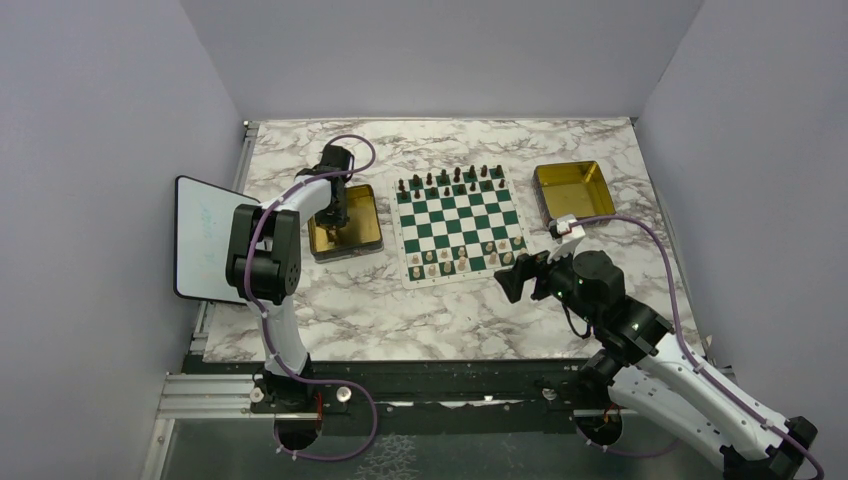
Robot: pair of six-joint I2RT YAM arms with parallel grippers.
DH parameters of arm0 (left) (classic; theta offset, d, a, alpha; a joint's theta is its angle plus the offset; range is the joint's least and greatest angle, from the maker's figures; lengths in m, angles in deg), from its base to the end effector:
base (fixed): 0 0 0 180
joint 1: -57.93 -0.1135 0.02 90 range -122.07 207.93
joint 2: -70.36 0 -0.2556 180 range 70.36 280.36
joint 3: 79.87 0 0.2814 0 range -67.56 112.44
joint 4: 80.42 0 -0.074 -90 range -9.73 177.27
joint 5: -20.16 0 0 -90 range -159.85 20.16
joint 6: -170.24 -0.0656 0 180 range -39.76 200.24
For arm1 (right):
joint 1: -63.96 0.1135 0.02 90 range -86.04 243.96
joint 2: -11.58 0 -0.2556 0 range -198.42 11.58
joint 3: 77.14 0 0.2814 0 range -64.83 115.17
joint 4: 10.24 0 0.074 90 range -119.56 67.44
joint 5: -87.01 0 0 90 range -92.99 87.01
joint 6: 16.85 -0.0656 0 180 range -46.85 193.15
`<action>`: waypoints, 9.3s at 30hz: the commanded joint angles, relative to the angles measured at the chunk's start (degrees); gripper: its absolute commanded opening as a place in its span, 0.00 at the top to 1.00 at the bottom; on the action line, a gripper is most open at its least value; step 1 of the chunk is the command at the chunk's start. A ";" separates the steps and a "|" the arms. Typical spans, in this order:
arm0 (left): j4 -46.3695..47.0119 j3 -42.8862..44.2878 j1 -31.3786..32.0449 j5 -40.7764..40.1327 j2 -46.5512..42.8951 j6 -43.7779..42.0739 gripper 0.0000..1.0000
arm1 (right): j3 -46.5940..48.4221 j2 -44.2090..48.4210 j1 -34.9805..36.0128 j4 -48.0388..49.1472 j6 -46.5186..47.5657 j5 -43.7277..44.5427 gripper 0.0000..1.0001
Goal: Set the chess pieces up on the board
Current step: Move the chess piece to the storage box, then pick up the chess piece from the storage box, then place the chess piece on the chessboard.
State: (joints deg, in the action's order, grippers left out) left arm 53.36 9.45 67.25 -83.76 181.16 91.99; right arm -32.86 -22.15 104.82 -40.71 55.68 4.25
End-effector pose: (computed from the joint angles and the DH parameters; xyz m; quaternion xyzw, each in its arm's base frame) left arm 0.4218 -0.0532 0.1220 -0.0441 0.9732 0.0818 0.2105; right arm 0.1679 0.1343 0.2596 -0.1301 0.8075 0.2341 0.5255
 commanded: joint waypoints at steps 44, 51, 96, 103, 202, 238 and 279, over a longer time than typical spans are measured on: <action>0.68 -3.62 -0.71 14.59 -15.50 -4.05 1.00 | 1.23 -4.17 0.01 4.04 -12.20 -3.62 0.00; 1.86 -7.19 -0.71 22.32 -23.81 -4.64 1.00 | 2.91 -8.63 0.01 7.58 -13.71 -8.18 0.02; 30.02 -29.14 0.61 69.91 -44.97 34.43 1.00 | 18.16 -40.80 0.44 40.24 59.60 -53.36 0.20; 19.71 -27.88 0.61 75.06 -41.98 25.86 1.00 | 22.41 -44.72 0.45 32.33 75.29 -55.25 0.25; 3.15 -26.75 14.09 54.58 -53.39 8.25 0.52 | -4.34 -56.22 12.83 84.49 10.73 -35.53 0.90; 4.29 -18.64 20.28 39.60 -45.37 9.19 0.92 | -1.07 -42.39 12.84 56.68 -6.33 -17.40 0.19; 20.96 2.18 43.32 7.68 -4.59 4.96 0.93 | 7.79 14.83 12.81 -1.49 -6.52 6.01 0.00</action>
State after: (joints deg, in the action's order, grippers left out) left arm 68.68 12.73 110.53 -73.29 177.40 96.95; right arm -26.98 -7.66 117.28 -39.84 49.69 8.32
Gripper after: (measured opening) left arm 0.179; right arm 0.998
